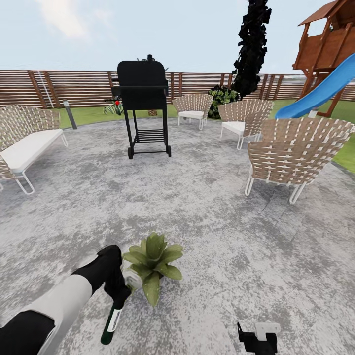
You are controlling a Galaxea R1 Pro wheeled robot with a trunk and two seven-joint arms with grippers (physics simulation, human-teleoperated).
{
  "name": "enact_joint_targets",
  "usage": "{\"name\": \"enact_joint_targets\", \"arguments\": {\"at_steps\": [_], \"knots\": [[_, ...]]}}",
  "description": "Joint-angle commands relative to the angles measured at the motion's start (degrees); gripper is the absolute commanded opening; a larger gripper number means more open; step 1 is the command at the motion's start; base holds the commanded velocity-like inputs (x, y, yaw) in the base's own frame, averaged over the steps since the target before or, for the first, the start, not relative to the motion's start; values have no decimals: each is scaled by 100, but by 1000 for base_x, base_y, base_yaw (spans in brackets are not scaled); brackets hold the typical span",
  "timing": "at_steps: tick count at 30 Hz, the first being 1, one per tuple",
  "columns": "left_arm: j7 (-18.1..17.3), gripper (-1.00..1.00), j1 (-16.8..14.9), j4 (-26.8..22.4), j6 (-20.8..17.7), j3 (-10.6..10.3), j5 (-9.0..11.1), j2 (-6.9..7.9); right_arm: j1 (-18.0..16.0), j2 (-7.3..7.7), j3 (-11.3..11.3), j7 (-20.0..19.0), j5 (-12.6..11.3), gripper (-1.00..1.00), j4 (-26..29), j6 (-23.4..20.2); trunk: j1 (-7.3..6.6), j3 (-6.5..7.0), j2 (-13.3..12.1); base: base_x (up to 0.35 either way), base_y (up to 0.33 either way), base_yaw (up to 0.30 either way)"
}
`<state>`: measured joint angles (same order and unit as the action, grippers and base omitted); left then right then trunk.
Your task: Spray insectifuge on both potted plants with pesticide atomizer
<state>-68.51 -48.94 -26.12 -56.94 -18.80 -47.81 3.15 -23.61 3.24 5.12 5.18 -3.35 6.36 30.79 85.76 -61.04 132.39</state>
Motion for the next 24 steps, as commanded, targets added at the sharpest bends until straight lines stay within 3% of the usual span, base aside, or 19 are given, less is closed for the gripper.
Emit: {"name": "enact_joint_targets", "arguments": {"at_steps": [1, 7, 14, 17, 19, 24], "knots": [[51, -100, 86, -5, -35, -12, -37, 6, -3, 1, 50, 27, -34, 100, -3, 14, -1, -5, 2, 0, 0, 0], [133, -100, 156, -87, -34, 8, -3, -35, -3, 1, 50, 27, -34, 100, -3, 14, -1, -5, 2, 0, 0, 0], [119, -100, 87, -615, -69, 9, 4, -218, -3, 1, 50, 30, -34, 100, -3, 14, -1, -5, 2, 0, 0, 0], [114, -100, -51, -675, -83, 8, 0, -238, -3, 1, 50, 35, -33, 100, -3, 14, -1, -5, 2, 0, 0, 0], [110, -100, -437, -649, -89, 2, -1, -234, -3, 1, 50, 36, -34, 100, -3, 14, -1, -5, 2, 0, 0, 0], [110, -100, -607, -609, -90, 8, 5, -156, -3, 1, 50, 36, -34, 100, -3, 14, -1, -5, 2, 0, 0, 0]]}}
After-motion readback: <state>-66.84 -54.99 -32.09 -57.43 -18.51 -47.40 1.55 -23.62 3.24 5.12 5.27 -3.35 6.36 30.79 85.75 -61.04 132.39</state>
